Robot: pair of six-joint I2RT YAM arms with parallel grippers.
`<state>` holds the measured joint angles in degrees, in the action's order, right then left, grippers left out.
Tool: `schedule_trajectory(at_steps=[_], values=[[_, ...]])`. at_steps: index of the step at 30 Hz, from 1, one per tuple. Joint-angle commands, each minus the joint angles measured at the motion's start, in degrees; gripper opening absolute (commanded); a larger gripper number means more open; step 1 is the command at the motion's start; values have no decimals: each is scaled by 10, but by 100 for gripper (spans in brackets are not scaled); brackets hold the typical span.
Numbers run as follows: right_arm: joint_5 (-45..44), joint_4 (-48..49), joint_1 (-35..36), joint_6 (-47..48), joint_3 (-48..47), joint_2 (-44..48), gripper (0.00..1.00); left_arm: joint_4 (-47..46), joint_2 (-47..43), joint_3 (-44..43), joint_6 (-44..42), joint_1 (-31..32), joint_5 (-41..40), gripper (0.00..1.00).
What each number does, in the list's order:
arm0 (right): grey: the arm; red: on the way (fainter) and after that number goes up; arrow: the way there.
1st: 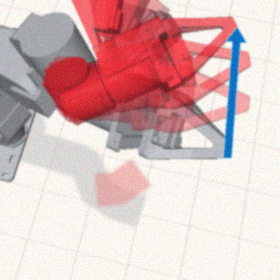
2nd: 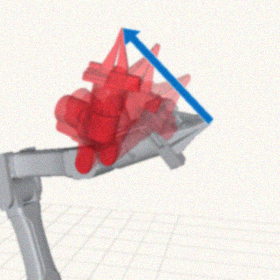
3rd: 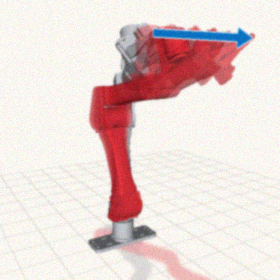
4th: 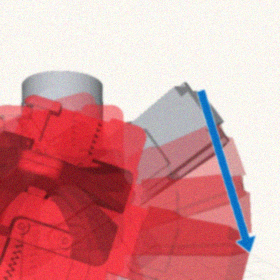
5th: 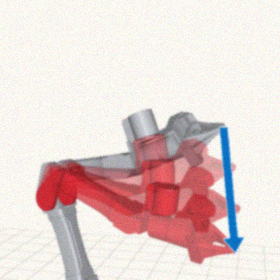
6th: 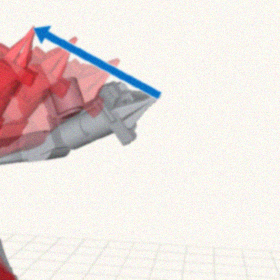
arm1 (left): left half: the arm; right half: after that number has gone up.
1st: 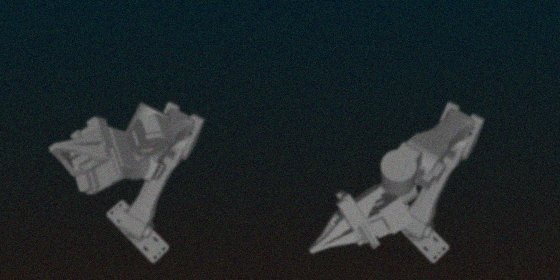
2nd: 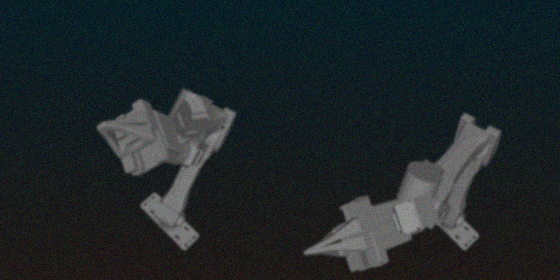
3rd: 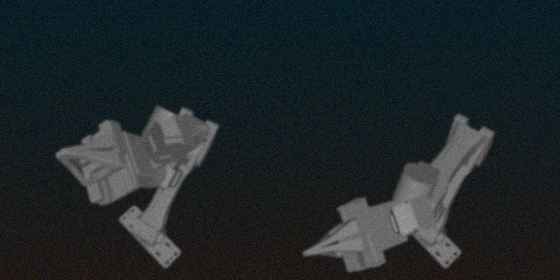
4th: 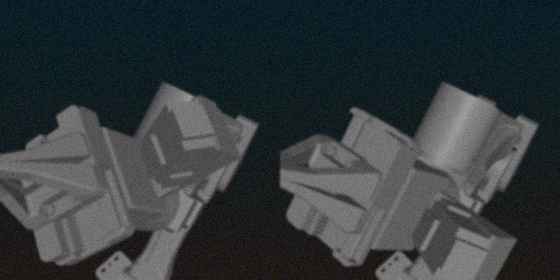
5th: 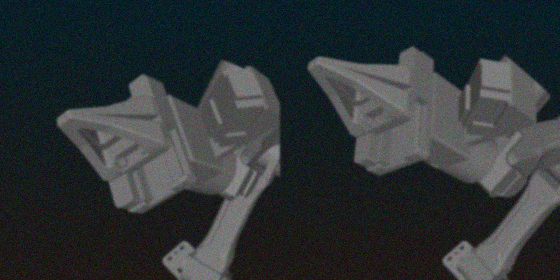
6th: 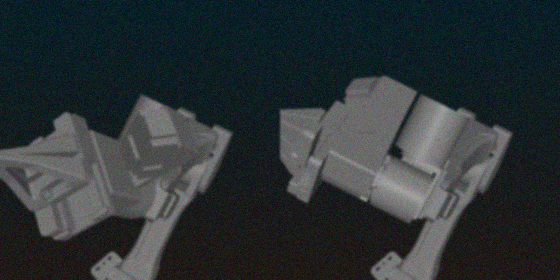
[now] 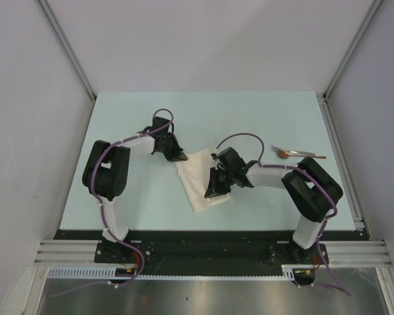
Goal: Fold the napkin into a case and place the utensils inside
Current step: Fold the lower triangle-folded napkin at the center of the board.
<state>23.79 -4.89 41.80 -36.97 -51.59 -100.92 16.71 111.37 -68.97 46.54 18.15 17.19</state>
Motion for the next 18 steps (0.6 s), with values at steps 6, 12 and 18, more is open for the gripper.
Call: schedule_trajectory(at_steps=[6, 12, 18], values=[[-122, -121, 27, 70, -74, 48, 37, -12, -45, -3, -19, 7, -1, 13], [-133, -163, 31, 80, -119, 44, 46, 4, -92, 5, -29, 7, 27, 19], [-35, -70, 40, 35, -120, 15, 44, 0, -78, 23, -29, 6, 30, 17]])
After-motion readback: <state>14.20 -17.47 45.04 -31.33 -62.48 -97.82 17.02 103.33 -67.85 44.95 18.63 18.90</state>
